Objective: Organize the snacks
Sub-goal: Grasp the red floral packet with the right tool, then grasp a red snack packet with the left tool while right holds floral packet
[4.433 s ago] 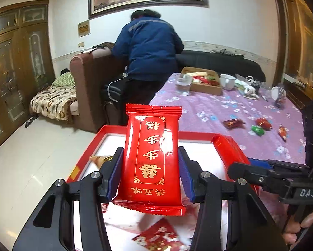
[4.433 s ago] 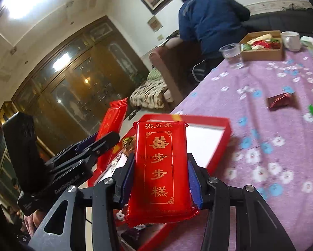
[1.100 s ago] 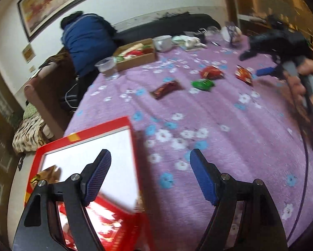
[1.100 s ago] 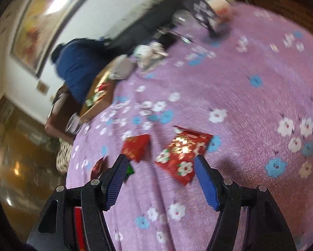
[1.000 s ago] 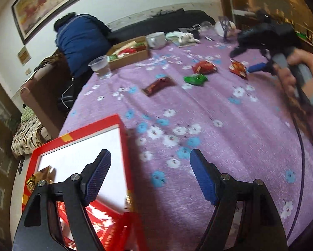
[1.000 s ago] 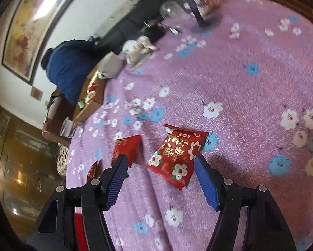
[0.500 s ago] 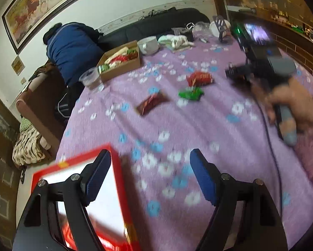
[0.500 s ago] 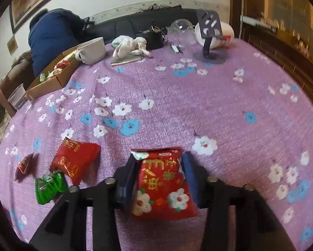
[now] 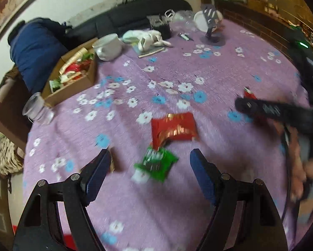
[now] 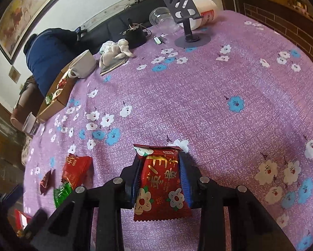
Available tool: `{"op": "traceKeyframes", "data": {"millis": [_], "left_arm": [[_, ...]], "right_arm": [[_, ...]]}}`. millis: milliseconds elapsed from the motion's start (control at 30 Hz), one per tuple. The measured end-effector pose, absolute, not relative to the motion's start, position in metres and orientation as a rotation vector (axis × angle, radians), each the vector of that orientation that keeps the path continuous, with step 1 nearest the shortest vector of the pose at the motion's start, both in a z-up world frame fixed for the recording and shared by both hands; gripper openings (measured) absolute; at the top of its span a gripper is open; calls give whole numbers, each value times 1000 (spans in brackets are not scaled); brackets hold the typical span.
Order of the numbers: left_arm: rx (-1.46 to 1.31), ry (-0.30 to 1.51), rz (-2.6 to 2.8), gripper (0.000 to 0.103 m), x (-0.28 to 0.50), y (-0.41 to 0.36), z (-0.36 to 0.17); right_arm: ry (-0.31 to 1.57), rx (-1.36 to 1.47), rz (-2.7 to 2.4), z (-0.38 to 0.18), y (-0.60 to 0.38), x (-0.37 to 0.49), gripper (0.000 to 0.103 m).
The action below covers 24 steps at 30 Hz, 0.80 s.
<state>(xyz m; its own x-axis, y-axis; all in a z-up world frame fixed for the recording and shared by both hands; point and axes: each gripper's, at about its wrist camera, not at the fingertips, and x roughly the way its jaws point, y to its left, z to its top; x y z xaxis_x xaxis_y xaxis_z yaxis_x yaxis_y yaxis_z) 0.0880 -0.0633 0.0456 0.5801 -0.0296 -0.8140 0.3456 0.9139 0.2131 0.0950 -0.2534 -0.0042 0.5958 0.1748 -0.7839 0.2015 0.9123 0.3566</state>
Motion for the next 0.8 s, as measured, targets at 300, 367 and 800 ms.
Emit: {"op": "traceKeyframes", "data": {"millis": [300,367,800], "left_arm": [[245,1068,-156,78,141,-81,16],[239,1083,-146,79,143,-83,7],[252,1018,-348,45,102,-96,-1]], "right_arm": [[958,506,8,-6,-260,98,35],[959,514,10,-6,-261,98,35],[958,527,10,-7,-262,98,35]]}}
